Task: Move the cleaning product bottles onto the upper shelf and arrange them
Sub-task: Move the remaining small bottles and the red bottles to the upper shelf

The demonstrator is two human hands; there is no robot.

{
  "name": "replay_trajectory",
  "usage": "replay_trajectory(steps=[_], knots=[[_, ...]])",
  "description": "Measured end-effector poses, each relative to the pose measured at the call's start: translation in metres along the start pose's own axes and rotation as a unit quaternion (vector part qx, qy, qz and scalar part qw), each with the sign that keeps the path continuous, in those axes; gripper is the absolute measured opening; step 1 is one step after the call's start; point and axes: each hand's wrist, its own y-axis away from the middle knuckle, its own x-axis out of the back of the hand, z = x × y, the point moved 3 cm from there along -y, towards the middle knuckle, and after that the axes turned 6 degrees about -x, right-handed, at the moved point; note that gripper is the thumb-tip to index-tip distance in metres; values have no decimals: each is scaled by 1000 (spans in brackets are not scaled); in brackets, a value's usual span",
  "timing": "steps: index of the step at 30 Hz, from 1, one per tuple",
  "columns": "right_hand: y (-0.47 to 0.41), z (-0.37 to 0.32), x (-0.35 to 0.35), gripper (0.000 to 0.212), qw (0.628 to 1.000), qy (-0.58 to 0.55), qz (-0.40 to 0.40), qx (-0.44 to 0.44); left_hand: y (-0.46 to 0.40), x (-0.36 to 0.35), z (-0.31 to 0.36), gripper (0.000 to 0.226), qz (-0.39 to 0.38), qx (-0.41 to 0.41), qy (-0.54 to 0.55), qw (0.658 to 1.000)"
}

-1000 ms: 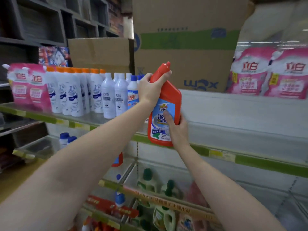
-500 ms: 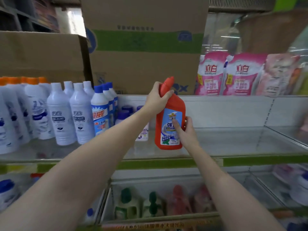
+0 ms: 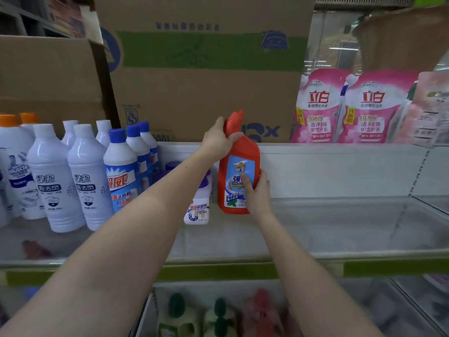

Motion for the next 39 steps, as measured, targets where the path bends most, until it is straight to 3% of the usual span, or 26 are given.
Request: replay_trajectory(steps=[6,13,19,25,28,39], knots=[[-23,14,-14,56,999,33,39,-5,-17,-8,-14,45,17,1,11,1000],[-19,16,-15,50,997,50,57,3,-14,-13,-17,42,38,-1,25,999],[-5,6,3,39,992,118,28,-33,4,-10,-1,59,40,48,-33,998],[13,3,38,26,983,176,24,-51,32,-1,8,18,97,29,-103,990],[29,-3,60,20,979,194,59,-28,51,-9,5,4,50,22,-111,992],[104,-9,167,19,954,200,214,-60,118,-107,50,9,-114,-33,22,993]])
